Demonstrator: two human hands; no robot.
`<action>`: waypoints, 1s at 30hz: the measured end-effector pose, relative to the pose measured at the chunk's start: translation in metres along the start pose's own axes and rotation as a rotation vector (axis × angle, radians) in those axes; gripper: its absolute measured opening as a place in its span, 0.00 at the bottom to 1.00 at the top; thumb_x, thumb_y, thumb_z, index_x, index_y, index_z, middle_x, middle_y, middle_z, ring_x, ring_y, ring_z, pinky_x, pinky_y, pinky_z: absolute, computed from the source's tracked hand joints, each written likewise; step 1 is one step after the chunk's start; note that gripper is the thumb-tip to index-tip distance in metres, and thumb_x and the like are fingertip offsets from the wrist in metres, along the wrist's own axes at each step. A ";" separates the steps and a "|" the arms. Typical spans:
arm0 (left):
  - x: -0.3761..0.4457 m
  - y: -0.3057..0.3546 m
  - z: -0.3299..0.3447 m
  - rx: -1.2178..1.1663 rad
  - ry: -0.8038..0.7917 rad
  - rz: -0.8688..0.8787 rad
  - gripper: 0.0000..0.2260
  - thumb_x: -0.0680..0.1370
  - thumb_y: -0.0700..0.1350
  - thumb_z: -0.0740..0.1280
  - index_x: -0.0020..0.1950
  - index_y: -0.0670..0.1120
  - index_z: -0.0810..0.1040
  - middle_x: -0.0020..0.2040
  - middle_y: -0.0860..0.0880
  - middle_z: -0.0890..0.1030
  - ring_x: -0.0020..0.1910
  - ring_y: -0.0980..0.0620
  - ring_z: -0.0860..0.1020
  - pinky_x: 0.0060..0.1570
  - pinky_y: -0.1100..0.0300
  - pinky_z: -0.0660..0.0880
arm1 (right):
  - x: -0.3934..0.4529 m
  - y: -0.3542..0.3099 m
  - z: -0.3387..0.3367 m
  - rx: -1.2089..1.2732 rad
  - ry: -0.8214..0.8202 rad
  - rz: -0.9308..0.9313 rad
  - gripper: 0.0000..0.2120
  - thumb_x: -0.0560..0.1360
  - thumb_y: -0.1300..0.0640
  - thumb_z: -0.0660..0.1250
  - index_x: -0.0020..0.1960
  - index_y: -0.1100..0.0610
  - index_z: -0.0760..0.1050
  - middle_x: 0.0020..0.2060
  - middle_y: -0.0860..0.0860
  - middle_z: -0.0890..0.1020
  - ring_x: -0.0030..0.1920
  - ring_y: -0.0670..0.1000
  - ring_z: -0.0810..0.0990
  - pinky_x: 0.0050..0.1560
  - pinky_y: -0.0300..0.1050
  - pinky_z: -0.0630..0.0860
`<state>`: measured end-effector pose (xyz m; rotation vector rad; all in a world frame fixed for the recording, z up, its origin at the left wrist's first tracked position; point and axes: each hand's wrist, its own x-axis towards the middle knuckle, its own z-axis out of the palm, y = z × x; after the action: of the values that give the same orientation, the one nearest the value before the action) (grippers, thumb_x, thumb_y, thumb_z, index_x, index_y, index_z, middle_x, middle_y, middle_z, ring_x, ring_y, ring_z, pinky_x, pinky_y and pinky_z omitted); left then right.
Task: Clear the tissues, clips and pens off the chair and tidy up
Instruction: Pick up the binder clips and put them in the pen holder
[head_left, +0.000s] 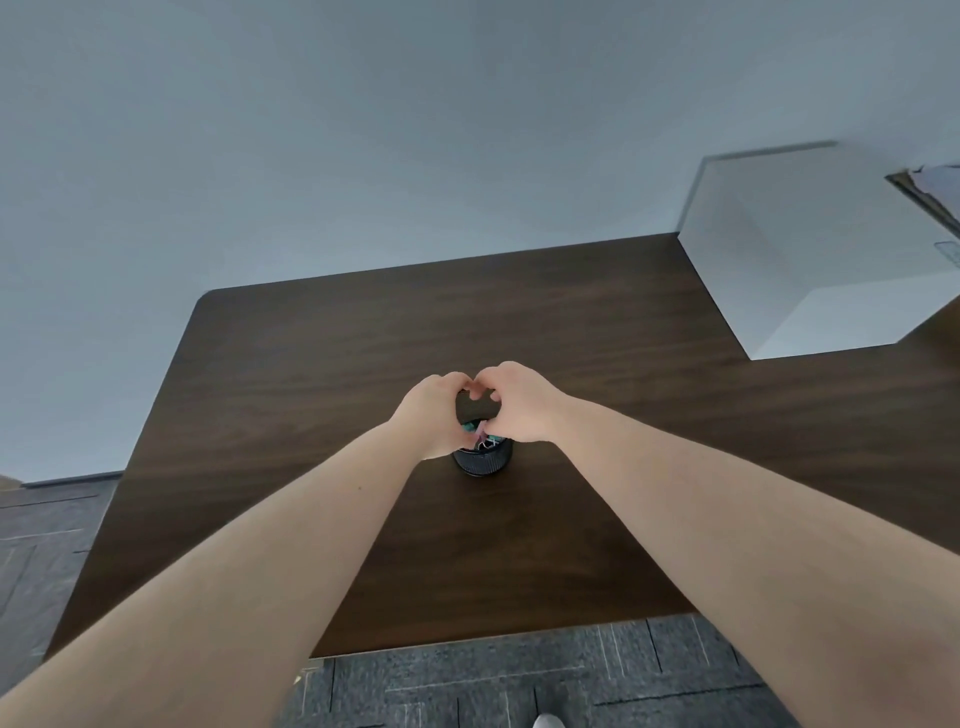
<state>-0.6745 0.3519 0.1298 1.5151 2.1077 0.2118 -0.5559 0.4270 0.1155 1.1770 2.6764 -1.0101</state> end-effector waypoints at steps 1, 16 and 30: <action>0.000 0.001 -0.003 0.007 0.000 0.006 0.26 0.68 0.46 0.74 0.64 0.48 0.72 0.61 0.45 0.75 0.59 0.45 0.75 0.55 0.57 0.71 | -0.002 0.000 -0.001 0.006 0.010 0.009 0.22 0.68 0.60 0.74 0.61 0.55 0.74 0.58 0.56 0.74 0.58 0.56 0.77 0.55 0.50 0.76; -0.039 0.020 -0.020 0.239 -0.086 0.175 0.31 0.72 0.50 0.70 0.72 0.52 0.63 0.67 0.46 0.70 0.64 0.44 0.71 0.61 0.50 0.72 | -0.096 0.014 -0.015 -0.037 0.165 0.213 0.25 0.74 0.55 0.68 0.70 0.52 0.67 0.69 0.52 0.70 0.66 0.56 0.73 0.65 0.54 0.72; -0.113 0.143 0.129 0.483 -0.359 0.610 0.38 0.71 0.53 0.72 0.76 0.52 0.56 0.77 0.44 0.55 0.76 0.42 0.54 0.71 0.48 0.61 | -0.323 0.098 0.077 0.178 0.242 0.688 0.37 0.75 0.48 0.67 0.77 0.42 0.49 0.78 0.50 0.49 0.74 0.58 0.62 0.70 0.56 0.66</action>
<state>-0.4648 0.2769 0.1171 2.2559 1.4256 -0.3603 -0.2764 0.2231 0.0956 2.1565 2.0507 -1.0258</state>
